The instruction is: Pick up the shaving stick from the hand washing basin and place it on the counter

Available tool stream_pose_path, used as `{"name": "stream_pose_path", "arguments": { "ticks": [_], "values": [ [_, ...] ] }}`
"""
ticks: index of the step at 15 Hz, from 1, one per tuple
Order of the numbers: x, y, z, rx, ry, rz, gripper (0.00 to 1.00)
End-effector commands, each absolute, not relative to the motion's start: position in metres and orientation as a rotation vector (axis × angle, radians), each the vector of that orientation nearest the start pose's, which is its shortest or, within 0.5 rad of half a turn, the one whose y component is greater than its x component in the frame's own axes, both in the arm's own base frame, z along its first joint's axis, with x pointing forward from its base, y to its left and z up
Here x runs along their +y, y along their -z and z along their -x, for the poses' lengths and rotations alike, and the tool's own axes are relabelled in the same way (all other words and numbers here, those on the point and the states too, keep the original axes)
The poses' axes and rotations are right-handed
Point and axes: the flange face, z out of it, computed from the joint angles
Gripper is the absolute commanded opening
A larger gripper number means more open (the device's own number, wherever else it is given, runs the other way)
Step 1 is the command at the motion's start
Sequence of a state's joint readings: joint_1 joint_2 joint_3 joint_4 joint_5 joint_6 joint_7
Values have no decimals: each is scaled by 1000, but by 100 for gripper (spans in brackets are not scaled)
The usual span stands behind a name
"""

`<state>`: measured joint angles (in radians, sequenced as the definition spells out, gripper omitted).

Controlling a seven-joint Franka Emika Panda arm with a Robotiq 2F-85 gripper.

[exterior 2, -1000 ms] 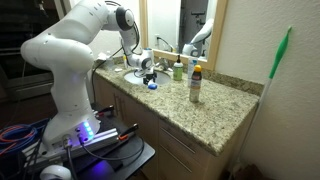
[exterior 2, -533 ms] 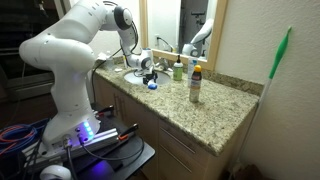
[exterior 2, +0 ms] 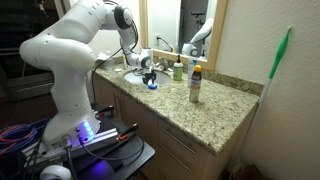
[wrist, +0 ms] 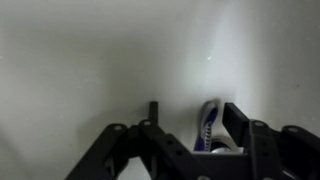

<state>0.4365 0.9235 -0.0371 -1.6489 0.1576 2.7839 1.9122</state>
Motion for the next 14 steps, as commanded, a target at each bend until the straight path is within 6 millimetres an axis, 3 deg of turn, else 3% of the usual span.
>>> {"name": "stream_pose_path", "arguments": {
  "ticks": [1,6,8,10,11,13,14],
  "values": [
    [264,-93,-632,2172,-2,1987,39],
    [265,-94,-631,2200,-11,1963,3],
    [265,-95,-632,2206,-13,1954,0],
    [265,-95,-633,2206,-4,1949,3],
    [265,-94,-634,2185,0,1958,26],
    [264,-94,-636,2125,31,2016,29],
    [262,-94,-636,2107,56,2047,36]
  ]
}}
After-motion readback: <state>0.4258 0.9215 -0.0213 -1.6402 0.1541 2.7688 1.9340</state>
